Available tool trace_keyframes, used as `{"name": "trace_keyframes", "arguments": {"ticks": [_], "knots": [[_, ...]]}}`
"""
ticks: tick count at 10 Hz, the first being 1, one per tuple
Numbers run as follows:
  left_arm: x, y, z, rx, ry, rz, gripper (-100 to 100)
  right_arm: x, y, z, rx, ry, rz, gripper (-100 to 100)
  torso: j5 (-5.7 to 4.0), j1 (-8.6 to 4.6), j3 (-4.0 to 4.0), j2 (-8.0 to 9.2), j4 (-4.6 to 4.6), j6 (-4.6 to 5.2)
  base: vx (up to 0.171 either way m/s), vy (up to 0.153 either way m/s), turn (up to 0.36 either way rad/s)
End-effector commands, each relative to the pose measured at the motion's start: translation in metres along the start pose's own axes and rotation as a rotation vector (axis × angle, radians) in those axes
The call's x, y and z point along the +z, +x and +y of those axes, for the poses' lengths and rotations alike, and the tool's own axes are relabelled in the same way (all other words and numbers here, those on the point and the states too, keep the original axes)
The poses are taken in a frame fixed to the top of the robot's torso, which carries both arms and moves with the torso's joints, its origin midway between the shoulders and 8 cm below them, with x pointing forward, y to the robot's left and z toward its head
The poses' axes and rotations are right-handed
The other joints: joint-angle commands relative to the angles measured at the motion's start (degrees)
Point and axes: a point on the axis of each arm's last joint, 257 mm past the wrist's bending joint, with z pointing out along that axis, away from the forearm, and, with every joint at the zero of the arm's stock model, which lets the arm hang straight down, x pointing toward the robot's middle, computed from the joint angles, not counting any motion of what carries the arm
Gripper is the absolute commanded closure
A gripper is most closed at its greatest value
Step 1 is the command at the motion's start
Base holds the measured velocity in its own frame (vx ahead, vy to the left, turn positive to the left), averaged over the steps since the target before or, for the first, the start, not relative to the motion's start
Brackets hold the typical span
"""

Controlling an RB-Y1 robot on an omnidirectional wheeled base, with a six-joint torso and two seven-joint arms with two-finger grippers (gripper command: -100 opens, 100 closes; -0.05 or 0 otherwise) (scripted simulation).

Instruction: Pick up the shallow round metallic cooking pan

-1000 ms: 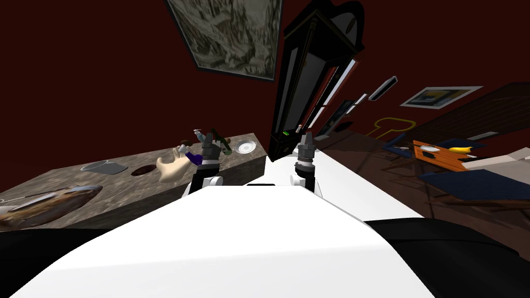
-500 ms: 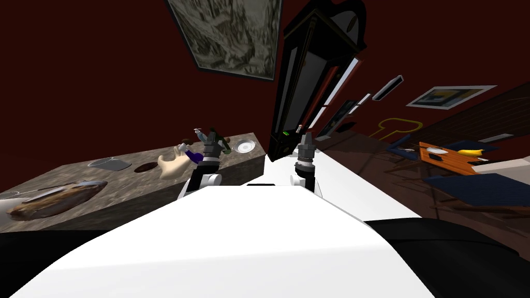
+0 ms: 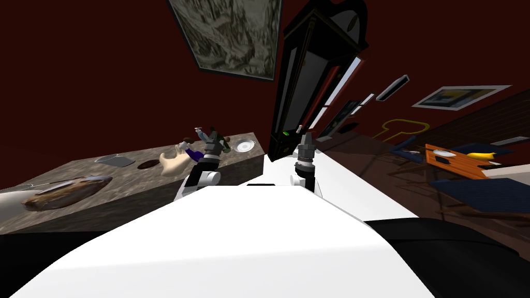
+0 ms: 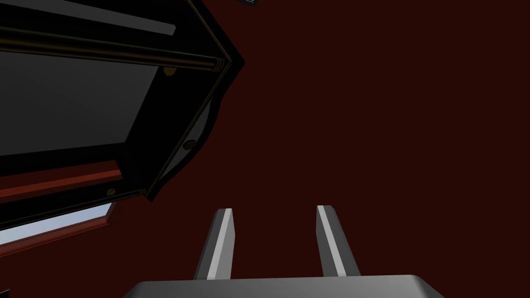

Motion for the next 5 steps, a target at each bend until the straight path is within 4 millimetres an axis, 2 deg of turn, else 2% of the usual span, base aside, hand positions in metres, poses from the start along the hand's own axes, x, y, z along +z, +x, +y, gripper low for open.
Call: {"name": "trace_keyframes", "arguments": {"ticks": [1, 5], "knots": [[0.005, 0.0, 0.005, -0.014, -0.03, 0.012, -100, 0.0, 0.0, 0.0, 0.0, 0.0, 0.0, 0, 0.0, 0.0, 0.0, 0.0, 0.0, 0.0, -0.026, -0.063, 0.068], [0.012, 0.001, 0.019, -0.032, -0.095, 0.03, -100, 0.0, 0.0, 0.0, 0.0, 0.0, 0.0, 0, 0.01, 0.05, -0.02, -0.04, -0.01, 0.01, -0.012, -0.046, 0.033]]}}
